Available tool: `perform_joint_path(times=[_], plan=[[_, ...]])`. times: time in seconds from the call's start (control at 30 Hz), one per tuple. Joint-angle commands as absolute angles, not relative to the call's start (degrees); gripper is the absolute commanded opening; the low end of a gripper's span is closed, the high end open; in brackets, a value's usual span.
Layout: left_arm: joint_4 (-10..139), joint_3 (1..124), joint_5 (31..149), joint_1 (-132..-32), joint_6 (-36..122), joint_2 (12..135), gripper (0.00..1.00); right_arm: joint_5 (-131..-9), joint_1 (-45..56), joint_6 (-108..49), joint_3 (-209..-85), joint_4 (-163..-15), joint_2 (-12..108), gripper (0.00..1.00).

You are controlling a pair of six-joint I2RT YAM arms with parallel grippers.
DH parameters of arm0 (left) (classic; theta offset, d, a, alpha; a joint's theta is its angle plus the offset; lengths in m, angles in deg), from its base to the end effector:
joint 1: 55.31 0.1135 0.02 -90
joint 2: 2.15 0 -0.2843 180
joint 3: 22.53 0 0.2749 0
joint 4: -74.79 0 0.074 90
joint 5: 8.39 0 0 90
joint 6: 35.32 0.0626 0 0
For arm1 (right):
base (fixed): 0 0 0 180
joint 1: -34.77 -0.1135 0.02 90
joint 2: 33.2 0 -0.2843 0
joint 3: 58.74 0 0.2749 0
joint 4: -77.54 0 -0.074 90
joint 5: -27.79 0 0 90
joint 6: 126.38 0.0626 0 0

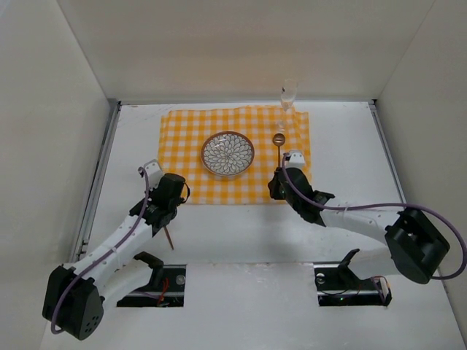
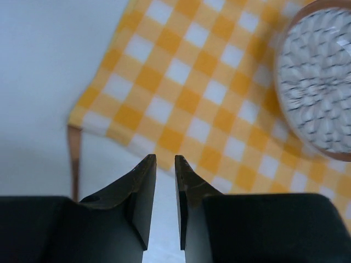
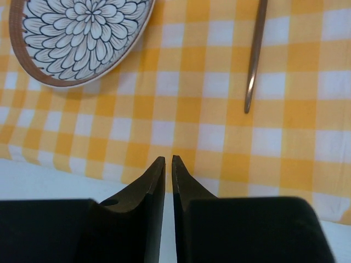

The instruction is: Set the dinner table for one person

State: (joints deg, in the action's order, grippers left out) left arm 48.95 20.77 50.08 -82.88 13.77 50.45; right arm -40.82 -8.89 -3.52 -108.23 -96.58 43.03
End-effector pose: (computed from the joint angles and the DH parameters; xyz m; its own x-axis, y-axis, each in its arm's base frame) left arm 0.2126 -0.0741 0.2216 -0.3957 -0.4231 -0.8151 -0.3225 0.8951 -0.3080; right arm 0.2395 0.1970 0.1946 -0.5558 0.1680 -0.8142 -0.1417 0.9459 0.2919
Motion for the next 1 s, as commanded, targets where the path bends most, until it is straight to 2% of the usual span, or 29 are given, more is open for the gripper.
perform_joint_path(times=[0.0, 0.17, 0.57, 0.7, 0.97], plan=[[28.63, 22.33, 48.57, -81.28, 6.98, 51.2, 0.2, -41.9, -9.66, -2.28, -108.08, -106.2, 42.92, 0.17], [25.18, 19.7, 48.92, -78.91, -0.51, 51.46, 0.26, -43.83, -9.22, -1.4, -105.8, -107.61, 40.9, 0.19], [20.53, 21.45, 51.12, -80.4, -4.03, 56.81, 0.26, -46.12, -8.78, -0.69, -106.24, -107.87, 43.62, 0.24], [20.52, 21.54, 50.76, -81.89, -5.26, 60.24, 0.31, -46.12, -8.26, -0.78, -105.89, -107.79, 42.83, 0.24], [23.34, 18.55, 52.61, -82.51, -6.67, 57.79, 0.29, -46.65, -8.16, -0.61, -105.88, -107.87, 43.0, 0.24]])
